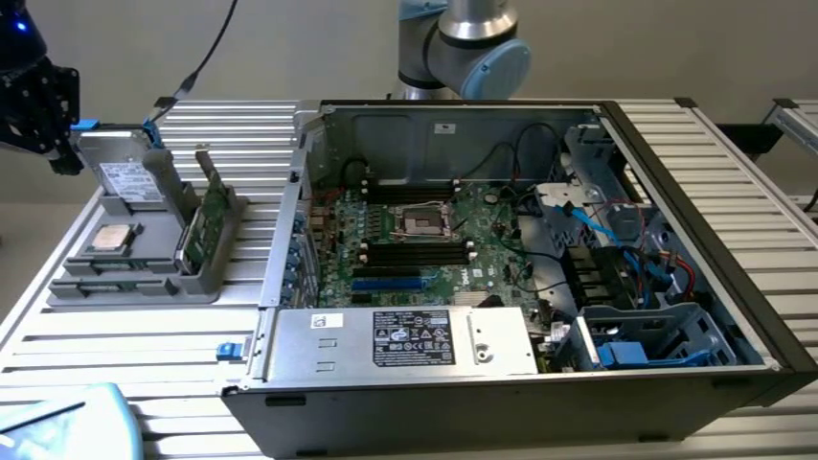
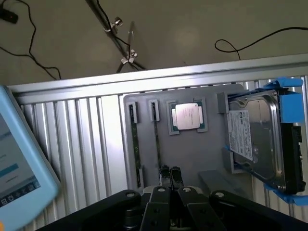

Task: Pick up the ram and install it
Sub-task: 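Pick up the ram and move it above insertion slot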

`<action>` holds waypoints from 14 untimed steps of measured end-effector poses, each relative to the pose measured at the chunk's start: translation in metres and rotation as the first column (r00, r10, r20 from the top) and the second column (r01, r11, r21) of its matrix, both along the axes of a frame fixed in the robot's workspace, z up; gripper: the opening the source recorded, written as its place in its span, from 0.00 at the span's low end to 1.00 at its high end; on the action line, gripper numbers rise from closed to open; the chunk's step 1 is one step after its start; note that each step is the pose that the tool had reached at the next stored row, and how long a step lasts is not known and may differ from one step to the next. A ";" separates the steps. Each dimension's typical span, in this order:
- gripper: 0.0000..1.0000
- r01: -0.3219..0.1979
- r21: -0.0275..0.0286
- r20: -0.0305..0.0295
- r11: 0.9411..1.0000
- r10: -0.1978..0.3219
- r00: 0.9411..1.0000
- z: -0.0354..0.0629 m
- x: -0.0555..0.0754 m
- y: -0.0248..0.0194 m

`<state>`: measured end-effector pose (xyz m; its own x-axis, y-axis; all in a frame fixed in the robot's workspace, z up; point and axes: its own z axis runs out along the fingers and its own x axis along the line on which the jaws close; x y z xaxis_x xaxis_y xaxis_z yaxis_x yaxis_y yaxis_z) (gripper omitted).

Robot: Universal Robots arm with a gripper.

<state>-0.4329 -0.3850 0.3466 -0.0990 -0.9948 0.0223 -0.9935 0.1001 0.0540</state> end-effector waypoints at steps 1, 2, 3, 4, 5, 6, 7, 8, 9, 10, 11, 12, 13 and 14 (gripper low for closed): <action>0.11 -0.004 0.000 0.000 1.000 0.004 1.000 0.0000 -0.001 0.0000; 0.11 -0.004 0.000 0.000 1.000 0.004 1.000 0.0000 -0.001 0.0000; 0.11 -0.004 0.000 0.000 1.000 0.004 1.000 0.0000 -0.001 0.0000; 0.12 -0.004 0.000 0.000 1.000 0.004 1.000 0.0000 -0.001 0.0000; 0.12 -0.004 0.000 0.000 1.000 0.004 1.000 0.0000 -0.001 0.0000; 0.12 -0.004 0.000 0.000 1.000 0.004 1.000 0.0000 -0.001 0.0000; 0.18 -0.004 0.000 0.000 1.000 0.004 1.000 -0.0001 -0.001 0.0000; 0.18 -0.005 0.000 0.000 1.000 0.005 1.000 -0.0003 -0.001 -0.0003; 0.18 -0.005 0.000 0.000 1.000 0.005 1.000 -0.0005 -0.002 -0.0005; 0.18 -0.005 0.000 0.000 1.000 0.005 1.000 -0.0006 -0.002 -0.0005; 0.18 -0.005 0.000 0.000 1.000 0.005 1.000 -0.0006 -0.002 -0.0005; 0.18 -0.005 0.000 0.000 1.000 0.005 1.000 -0.0006 -0.002 -0.0006; 0.21 -0.005 0.000 0.000 1.000 0.005 1.000 -0.0005 -0.002 -0.0006; 0.21 -0.005 0.000 0.000 1.000 0.005 1.000 -0.0006 -0.002 -0.0006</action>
